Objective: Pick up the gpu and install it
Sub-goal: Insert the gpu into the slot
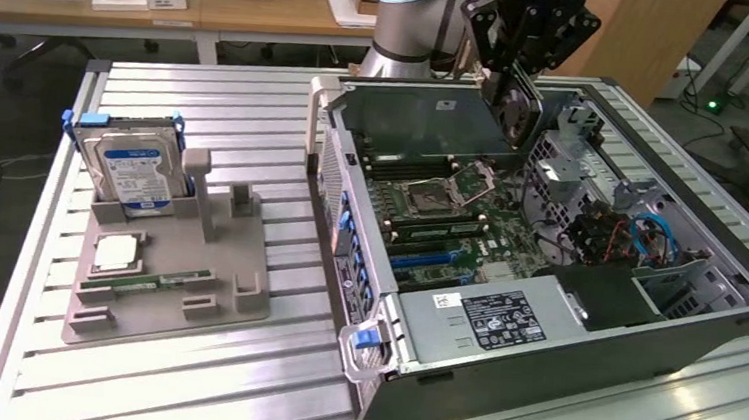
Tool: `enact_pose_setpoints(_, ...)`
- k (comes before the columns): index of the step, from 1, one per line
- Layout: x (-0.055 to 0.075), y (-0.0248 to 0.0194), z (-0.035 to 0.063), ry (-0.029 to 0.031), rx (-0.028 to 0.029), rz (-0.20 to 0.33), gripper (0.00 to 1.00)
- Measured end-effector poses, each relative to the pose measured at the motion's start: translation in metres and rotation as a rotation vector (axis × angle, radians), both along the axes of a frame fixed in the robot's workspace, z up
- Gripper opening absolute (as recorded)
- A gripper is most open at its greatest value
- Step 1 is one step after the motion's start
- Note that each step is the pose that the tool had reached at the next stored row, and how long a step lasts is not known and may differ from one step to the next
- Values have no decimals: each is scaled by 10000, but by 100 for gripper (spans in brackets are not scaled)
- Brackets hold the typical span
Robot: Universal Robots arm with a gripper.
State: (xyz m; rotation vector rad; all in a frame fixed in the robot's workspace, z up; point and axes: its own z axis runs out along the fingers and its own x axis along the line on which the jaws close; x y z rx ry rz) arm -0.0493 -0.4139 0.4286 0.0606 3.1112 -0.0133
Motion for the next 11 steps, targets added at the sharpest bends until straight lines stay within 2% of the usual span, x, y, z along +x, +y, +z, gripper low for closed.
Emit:
enact_pose_setpoints(6, 0, 0, 0, 0, 0, 98, 28)
enact_pose_setpoints(11, 0, -1, 0, 0, 0, 621, 28)
